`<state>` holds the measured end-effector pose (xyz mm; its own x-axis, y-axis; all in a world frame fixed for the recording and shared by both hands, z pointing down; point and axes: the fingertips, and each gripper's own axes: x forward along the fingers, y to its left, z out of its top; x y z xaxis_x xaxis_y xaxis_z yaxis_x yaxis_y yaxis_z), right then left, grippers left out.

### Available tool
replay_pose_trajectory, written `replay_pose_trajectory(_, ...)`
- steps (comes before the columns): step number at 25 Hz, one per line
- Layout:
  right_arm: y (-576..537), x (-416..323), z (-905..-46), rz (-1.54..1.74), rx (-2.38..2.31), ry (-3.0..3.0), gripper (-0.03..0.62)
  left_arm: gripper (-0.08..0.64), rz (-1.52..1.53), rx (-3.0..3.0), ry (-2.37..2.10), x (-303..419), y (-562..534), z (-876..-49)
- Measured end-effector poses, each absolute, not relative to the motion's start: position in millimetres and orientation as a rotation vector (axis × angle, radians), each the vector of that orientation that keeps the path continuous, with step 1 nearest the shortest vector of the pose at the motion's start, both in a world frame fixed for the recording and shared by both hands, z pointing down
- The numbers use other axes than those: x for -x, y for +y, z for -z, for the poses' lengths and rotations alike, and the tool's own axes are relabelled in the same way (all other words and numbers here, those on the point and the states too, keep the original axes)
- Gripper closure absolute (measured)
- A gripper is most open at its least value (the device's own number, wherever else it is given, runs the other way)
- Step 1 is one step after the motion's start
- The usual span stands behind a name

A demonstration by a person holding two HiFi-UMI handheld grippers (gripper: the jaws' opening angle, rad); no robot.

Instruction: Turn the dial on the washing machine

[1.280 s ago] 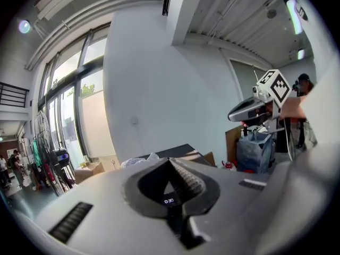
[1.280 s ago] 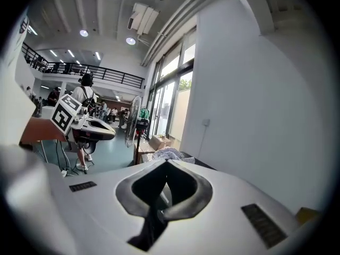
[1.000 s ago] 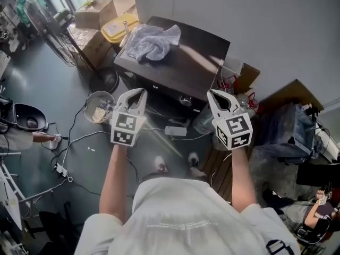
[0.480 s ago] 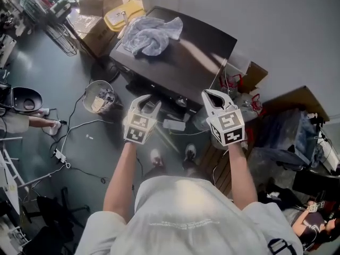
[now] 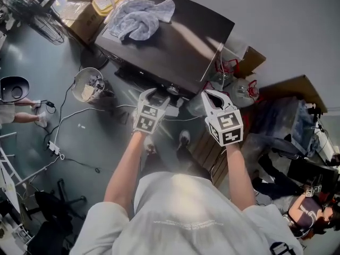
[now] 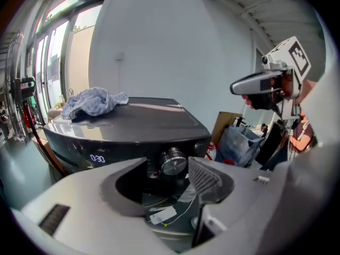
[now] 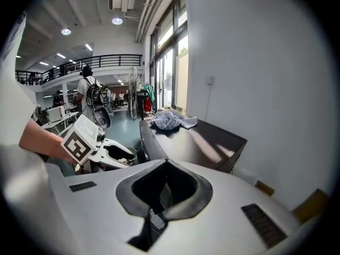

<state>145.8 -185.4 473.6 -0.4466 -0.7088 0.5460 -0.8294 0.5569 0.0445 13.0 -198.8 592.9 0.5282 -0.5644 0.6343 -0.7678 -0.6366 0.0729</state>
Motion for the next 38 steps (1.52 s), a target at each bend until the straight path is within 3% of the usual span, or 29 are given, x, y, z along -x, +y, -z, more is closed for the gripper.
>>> replay_pose_trajectory(15, -150, -179, -510, -0.428, -1.291, -2.169, 0.577, 0.295, -0.772, -2.304, -1.232, -59, -215, -654)
replay_pose_trajectory(38, -144, -186, -515, -0.432, -1.289, -2.142, 0.577, 0.301, 0.054, -1.748, -0.994, -47, -222, -655)
